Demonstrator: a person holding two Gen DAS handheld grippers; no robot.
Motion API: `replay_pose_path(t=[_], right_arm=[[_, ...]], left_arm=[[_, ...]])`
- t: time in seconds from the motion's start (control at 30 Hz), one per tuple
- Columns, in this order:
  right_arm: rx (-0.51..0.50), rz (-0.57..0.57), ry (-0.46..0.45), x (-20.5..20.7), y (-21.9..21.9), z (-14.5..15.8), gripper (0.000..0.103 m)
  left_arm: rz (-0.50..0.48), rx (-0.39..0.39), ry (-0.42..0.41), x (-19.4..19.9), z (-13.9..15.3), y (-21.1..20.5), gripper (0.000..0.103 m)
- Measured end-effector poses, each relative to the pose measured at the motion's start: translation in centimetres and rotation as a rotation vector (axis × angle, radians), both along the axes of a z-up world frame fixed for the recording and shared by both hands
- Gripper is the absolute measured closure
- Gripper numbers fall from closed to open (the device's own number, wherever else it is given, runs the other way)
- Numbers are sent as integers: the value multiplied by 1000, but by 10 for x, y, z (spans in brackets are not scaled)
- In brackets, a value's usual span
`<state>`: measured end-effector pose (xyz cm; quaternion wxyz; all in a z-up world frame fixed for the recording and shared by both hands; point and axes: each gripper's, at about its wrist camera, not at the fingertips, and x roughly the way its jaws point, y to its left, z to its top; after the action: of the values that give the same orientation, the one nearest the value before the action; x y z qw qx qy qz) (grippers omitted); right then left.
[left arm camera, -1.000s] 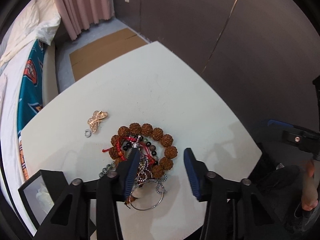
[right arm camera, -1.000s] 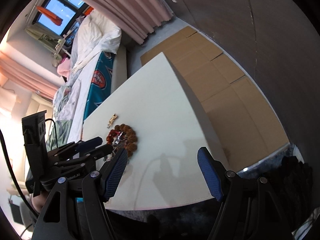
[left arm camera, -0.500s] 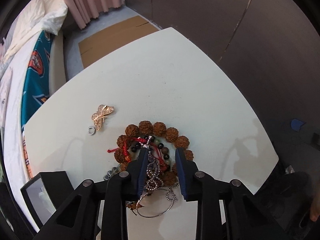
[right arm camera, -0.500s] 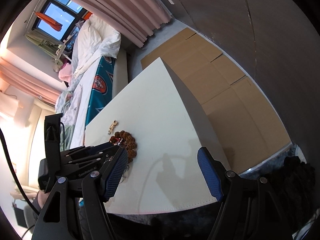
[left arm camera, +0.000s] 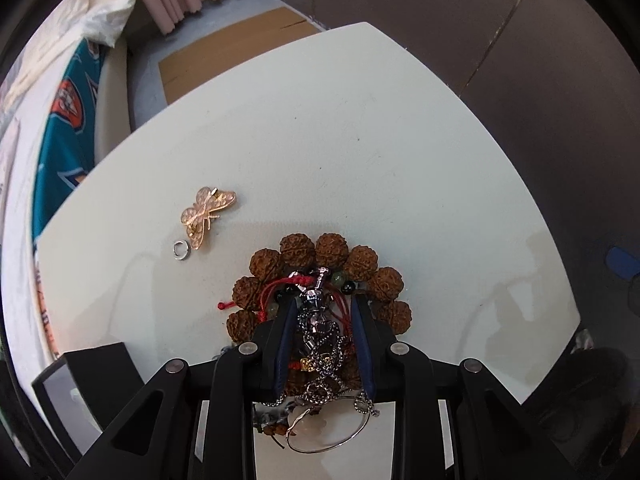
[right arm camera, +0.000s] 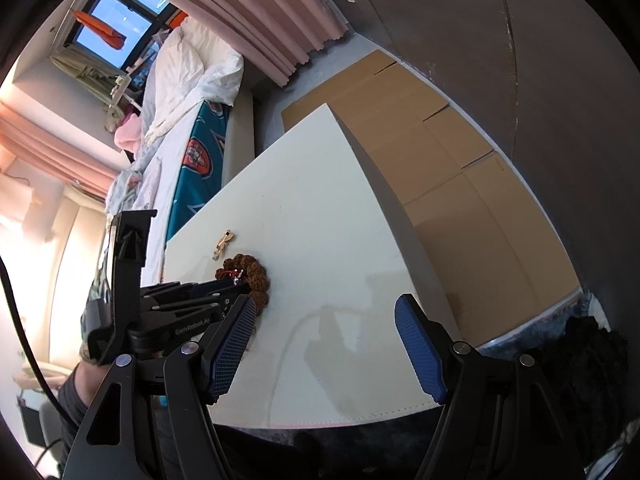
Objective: Organize jewelry
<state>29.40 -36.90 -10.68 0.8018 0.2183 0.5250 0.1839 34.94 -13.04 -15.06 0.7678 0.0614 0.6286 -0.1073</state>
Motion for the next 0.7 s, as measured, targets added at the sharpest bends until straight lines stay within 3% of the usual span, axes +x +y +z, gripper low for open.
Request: replay_pose_path(t=[0.03, 0.2, 0.7], right_arm=[[-2, 2, 1, 1, 0, -1, 31], [-8, 12, 10, 4, 4, -4, 31], [18, 135, 11, 9, 57, -3, 31]], left_arm=[[-2, -3, 3, 0, -1, 1, 88], [8, -22, -11, -6, 1, 6, 88], [1, -104, -236, -38, 103, 34, 88]])
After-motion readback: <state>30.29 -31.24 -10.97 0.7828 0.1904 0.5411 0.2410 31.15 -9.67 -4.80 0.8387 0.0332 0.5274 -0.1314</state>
